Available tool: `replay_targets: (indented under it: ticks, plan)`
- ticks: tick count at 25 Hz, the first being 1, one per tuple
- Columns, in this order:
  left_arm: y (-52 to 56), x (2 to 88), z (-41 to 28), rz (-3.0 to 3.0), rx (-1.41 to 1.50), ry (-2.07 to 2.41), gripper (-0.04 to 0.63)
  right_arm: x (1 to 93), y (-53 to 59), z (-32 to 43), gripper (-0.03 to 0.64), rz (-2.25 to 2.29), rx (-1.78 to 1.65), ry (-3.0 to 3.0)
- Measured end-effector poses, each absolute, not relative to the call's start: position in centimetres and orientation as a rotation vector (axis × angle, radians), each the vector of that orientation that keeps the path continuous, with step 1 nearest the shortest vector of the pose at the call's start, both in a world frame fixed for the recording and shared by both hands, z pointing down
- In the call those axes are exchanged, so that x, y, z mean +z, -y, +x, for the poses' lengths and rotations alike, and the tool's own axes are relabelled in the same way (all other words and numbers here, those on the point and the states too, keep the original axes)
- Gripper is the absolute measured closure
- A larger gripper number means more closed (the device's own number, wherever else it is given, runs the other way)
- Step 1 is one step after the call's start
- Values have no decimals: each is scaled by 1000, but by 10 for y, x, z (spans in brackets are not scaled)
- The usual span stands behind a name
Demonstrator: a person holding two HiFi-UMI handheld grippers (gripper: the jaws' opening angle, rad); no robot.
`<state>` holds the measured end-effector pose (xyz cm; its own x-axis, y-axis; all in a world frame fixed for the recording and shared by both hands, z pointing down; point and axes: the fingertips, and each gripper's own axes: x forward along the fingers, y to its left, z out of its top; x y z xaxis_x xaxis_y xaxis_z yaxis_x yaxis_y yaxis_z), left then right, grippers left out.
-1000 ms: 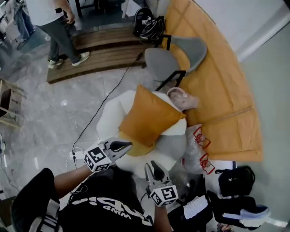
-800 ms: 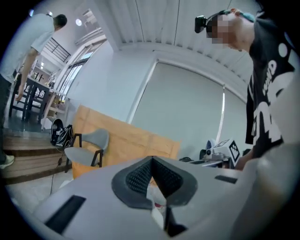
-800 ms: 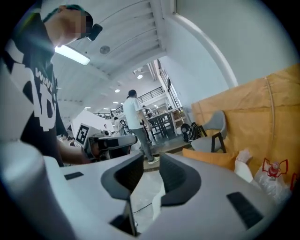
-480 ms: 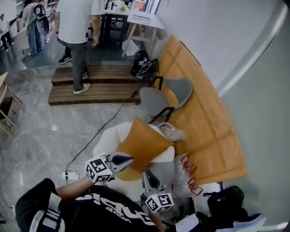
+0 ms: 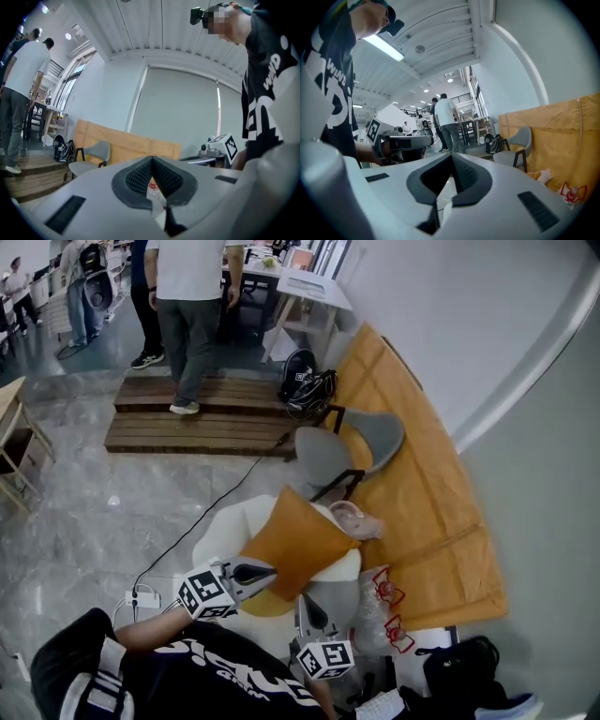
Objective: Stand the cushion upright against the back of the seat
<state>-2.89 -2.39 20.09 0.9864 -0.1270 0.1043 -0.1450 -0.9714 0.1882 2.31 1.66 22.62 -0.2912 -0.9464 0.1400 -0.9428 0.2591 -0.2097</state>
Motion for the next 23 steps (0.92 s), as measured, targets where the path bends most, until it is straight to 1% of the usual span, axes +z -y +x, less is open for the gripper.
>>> replay_targets:
  ticks: [5,11,23]
  plan:
    - [27,198,-30,2965,141,281,588,225,-11,25,595,-1964,-370,-2442]
    - [22,195,-23,2968,128,281,588,218,-8,21,595,-1961,-318,-2476]
    - [22,194,-28,2951,112,284,588,222,-10,18,595,-1965,-346,-2470]
